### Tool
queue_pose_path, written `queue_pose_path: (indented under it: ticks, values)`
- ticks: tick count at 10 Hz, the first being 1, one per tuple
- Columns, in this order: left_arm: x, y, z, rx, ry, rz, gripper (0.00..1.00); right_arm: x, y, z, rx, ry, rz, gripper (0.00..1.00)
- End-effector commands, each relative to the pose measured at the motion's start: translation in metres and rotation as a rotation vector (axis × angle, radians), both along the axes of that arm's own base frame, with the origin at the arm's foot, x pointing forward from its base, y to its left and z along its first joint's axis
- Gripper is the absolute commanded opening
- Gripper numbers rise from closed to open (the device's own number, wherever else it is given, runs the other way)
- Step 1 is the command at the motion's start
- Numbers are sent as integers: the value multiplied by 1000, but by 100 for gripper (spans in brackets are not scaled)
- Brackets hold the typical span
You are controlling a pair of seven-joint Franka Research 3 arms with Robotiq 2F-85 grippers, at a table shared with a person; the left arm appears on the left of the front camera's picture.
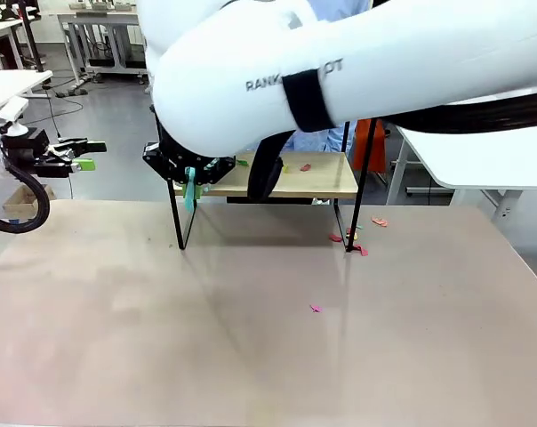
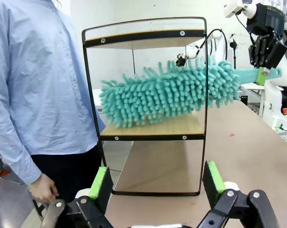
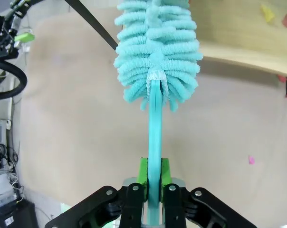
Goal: Clean the shelf.
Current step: Clean the specific section of the Shelf indicated by the human with the Duster.
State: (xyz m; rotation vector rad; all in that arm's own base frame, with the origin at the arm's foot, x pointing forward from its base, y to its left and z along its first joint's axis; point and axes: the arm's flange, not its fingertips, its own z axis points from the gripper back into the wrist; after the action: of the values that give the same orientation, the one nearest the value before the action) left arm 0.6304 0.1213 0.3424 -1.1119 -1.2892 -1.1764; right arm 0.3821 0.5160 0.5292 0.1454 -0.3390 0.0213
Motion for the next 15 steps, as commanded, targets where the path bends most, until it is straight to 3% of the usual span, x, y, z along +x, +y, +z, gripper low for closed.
queue_pose_path:
  ticks: [1,3,4,5,8,11,15]
  values:
    - [-1,0,4,4,-5,2,100,13,21,-6,9,-15,-14,13]
    - [-1,0,4,4,-5,2,100,17,18,-19,18,46,-14,13]
    - [-1,0,4,4,-5,2,100,19,14,-22,42,135,-4,13]
    - [-1,0,4,4,-5,2,100,17,16,-22,-4,27,-2,13]
    - [-1,0,4,4,-5,2,100,19,17,-27,5,57,-10,13]
    - [-1,0,4,4,-5,2,100,17,-87,-39,-46,143,-67,13]
    - [-1,0,4,4,-5,2,100,8,-220,-50,-105,185,-167,13]
